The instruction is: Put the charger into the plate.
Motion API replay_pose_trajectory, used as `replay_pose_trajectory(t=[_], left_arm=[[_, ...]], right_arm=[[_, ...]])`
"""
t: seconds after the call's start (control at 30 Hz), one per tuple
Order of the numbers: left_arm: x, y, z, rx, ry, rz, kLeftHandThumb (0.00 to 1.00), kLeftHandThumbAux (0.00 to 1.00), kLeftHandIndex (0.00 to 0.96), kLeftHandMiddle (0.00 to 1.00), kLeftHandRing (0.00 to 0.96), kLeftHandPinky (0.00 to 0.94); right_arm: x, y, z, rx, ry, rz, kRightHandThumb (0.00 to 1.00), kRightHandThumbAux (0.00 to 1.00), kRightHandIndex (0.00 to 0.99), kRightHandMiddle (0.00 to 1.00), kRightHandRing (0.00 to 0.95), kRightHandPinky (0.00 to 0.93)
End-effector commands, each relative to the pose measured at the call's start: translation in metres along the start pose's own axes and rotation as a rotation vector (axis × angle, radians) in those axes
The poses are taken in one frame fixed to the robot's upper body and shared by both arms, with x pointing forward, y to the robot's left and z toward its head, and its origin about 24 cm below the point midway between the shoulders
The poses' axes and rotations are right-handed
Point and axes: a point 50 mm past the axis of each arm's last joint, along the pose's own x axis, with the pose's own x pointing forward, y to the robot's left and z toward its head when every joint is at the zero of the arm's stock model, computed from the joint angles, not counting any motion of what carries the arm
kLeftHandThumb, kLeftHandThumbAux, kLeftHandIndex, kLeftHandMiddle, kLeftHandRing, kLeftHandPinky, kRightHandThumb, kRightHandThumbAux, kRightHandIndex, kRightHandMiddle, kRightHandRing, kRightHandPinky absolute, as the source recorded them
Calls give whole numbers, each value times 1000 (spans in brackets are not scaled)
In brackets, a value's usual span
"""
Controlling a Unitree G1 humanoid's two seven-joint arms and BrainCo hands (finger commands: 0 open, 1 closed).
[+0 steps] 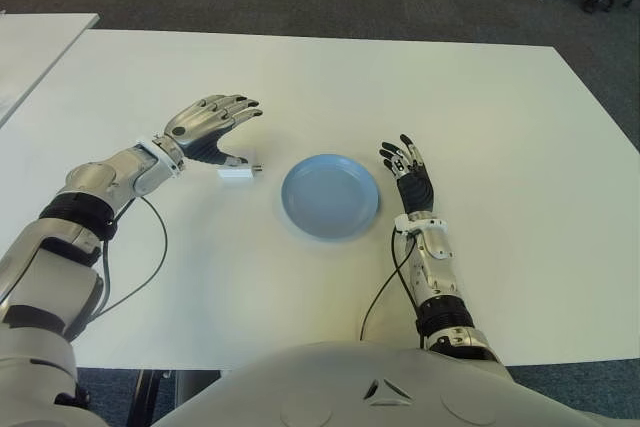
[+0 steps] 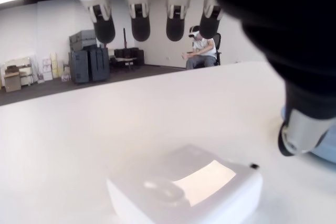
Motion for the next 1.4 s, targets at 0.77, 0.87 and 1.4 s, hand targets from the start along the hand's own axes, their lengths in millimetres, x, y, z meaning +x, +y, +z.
replay_pose_trajectory(t=[0.77, 0.87, 1.4], left_arm=[[17, -1, -6, 37, 4, -31, 242, 391, 0, 0, 0, 11], [17, -3, -7, 34, 12, -52, 242, 381, 0, 0, 0, 5], [8, -18, -9, -51, 54, -273, 201, 298, 0, 0, 0, 0]], right_arm=[[-6, 6, -13, 15, 50, -23, 0, 552, 77, 270, 217, 131], [-6, 7, -13, 13, 49, -24, 0, 553, 75, 270, 217, 130], [-5, 7, -14, 15, 44, -26, 0, 563, 66, 267, 216, 134]])
